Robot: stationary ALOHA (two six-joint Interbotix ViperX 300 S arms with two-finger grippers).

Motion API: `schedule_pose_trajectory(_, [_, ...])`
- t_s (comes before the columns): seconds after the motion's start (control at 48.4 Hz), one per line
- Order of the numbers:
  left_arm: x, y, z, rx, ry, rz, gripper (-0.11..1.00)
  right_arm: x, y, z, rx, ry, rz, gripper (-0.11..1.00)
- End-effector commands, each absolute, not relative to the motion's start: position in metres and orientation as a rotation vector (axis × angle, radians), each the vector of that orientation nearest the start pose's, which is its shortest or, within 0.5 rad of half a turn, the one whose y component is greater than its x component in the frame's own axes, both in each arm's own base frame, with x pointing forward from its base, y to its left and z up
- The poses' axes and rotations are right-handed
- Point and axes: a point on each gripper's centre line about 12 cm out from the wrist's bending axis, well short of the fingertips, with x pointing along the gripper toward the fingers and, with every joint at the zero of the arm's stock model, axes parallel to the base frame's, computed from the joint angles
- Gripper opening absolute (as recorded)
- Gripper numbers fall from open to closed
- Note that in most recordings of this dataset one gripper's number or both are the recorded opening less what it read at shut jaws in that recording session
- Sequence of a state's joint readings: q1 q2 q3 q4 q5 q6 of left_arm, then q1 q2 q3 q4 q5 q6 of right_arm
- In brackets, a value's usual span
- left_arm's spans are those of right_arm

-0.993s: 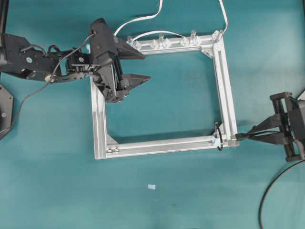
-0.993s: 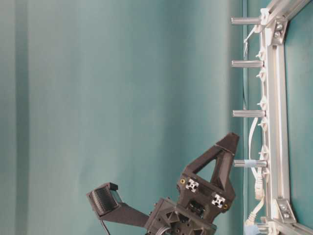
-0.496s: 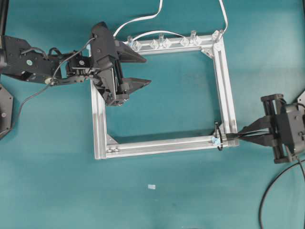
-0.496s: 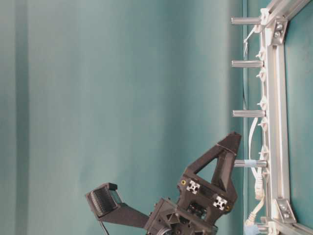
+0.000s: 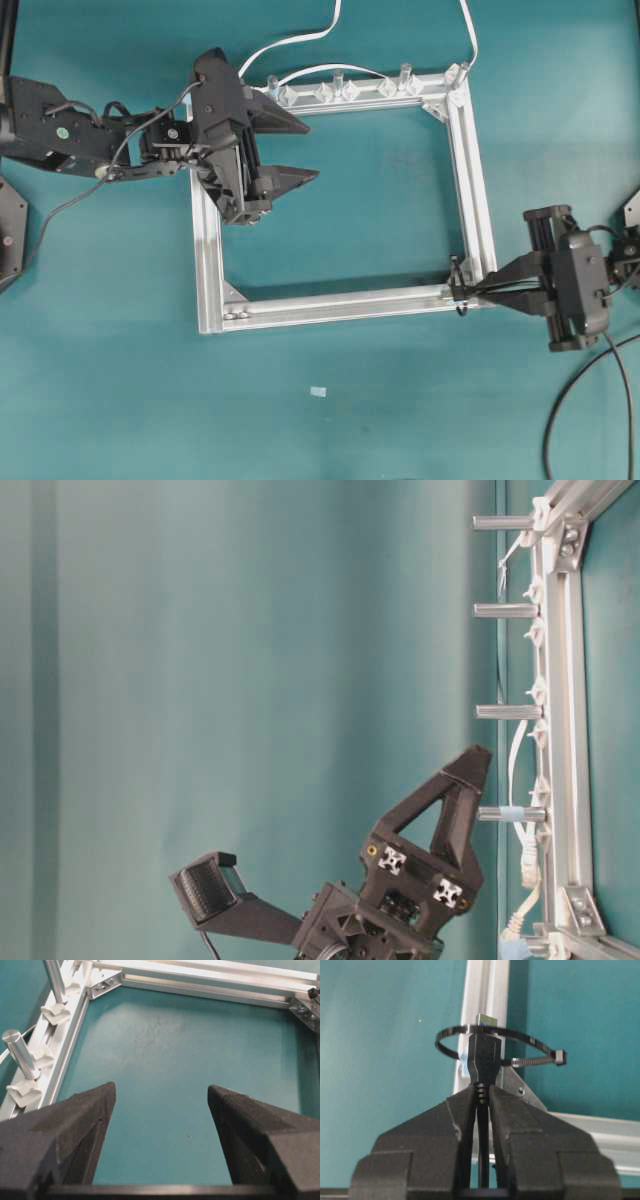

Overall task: Insert the wire through the string loop located on the right side.
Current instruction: 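Push the USB plug leftward through the black zip-tie loop, then swing the left gripper over to the plug emerging from the loop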

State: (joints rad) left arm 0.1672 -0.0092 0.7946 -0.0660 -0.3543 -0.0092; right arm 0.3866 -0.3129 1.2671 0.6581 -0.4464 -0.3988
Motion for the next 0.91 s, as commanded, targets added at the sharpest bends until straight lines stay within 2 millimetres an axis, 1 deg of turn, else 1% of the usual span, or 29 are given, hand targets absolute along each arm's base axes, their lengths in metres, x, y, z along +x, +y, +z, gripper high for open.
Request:
schedule_pose_trajectory(0.0, [0.375, 0.064, 0.182, -0.101, 0.377, 0.195, 0.75, 0.237, 0.061, 0.13, 0.018, 0.532, 0.051, 0.12])
schedule_pose_trajectory(0.414, [0.376, 0.056, 0.181, -0.099, 0.381, 0.175, 0.75, 0.251, 0.066, 0.13, 0.017, 0.533, 0.049, 0.12])
schedule_pose_trajectory(0.744, [0.379, 0.053, 0.183, -0.097, 0.383, 0.167, 0.75, 0.253, 0.067, 0.129, 0.014, 0.538, 0.047, 0.12])
schedule_pose_trajectory(0.889, [0.386, 0.046, 0.186, -0.093, 0.379, 0.146, 0.75, 0.253, 0.067, 0.129, 0.014, 0.538, 0.047, 0.12])
